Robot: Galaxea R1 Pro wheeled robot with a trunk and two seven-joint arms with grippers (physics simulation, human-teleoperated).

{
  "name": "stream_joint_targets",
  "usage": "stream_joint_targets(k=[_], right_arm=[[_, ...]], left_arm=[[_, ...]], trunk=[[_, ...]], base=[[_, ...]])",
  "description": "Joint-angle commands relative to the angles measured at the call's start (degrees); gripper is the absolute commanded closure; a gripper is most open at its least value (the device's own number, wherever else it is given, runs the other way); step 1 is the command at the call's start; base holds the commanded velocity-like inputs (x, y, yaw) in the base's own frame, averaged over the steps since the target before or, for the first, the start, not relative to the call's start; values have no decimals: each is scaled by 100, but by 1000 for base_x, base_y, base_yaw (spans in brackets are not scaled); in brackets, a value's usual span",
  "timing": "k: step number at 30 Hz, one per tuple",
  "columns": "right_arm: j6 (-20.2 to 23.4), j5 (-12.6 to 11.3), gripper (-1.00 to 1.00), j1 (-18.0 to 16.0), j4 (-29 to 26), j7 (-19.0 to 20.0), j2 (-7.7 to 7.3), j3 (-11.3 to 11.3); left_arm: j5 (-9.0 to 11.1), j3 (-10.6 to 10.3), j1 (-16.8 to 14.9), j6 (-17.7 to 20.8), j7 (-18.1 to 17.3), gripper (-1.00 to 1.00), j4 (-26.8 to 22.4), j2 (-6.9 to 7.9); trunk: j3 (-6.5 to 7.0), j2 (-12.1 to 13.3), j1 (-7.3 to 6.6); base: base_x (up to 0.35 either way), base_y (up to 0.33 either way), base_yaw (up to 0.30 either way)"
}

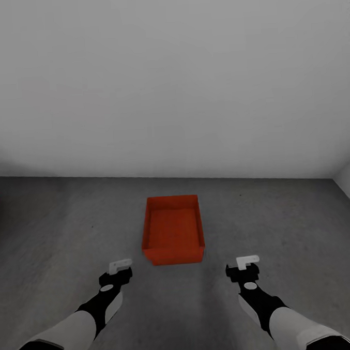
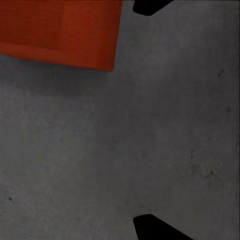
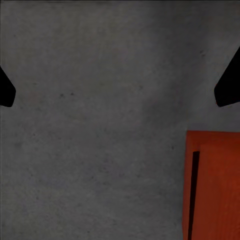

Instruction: Move the two storage containers from the living room to the garage. In the garage, place one container on the floor and stack the other container on top of it (either order is fine).

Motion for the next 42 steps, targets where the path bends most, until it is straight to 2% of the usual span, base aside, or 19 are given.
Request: stream_joint_targets(k=[1,8,11,19,25,29,31,36,40,42], right_arm=[[-19,-30,-100,-5,7,-34,0,40],[-47,-22,-100,-3,56,-96,39,40],[-33,-3,-100,-3,104,-183,191,43],[23,-115,-100,5,376,-180,270,41],[34,-259,-100,6,636,-149,242,40],[27,-273,-100,6,1189,-42,214,42],[26,-275,-100,-34,1424,184,181,46],[31,-260,-100,-66,1518,509,68,54],[40,-238,-100,-64,1532,567,65,61],[100,-213,-100,90,1536,587,82,71]], left_arm=[[52,-50,-3,-17,23,-100,2,2],[51,-50,-3,-17,23,-100,24,2],[66,-50,-3,-17,18,-100,51,7],[77,-50,-3,-17,7,-100,539,46],[108,-50,-3,1,-23,-100,890,74],[118,-50,14,39,-42,-100,1057,133],[121,-50,37,49,-46,-100,1087,193],[121,-50,89,53,-50,-100,1099,268],[122,-50,303,59,-55,-100,1101,297],[122,-50,647,61,-59,-100,1101,303]], trunk=[[-6,-7,-2],[-6,-7,-2],[-6,-7,-2],[19,-7,-2],[64,-7,-2],[96,-7,-2],[112,-7,-2],[155,-7,-2],[191,-7,-2],[210,-7,-2]], base=[[-345,0,0],[-343,0,0],[-158,0,0],[-16,0,-70],[-1,0,-170],[0,0,-166],[0,0,-145],[0,0,-76],[0,0,-16],[0,0,-4]])
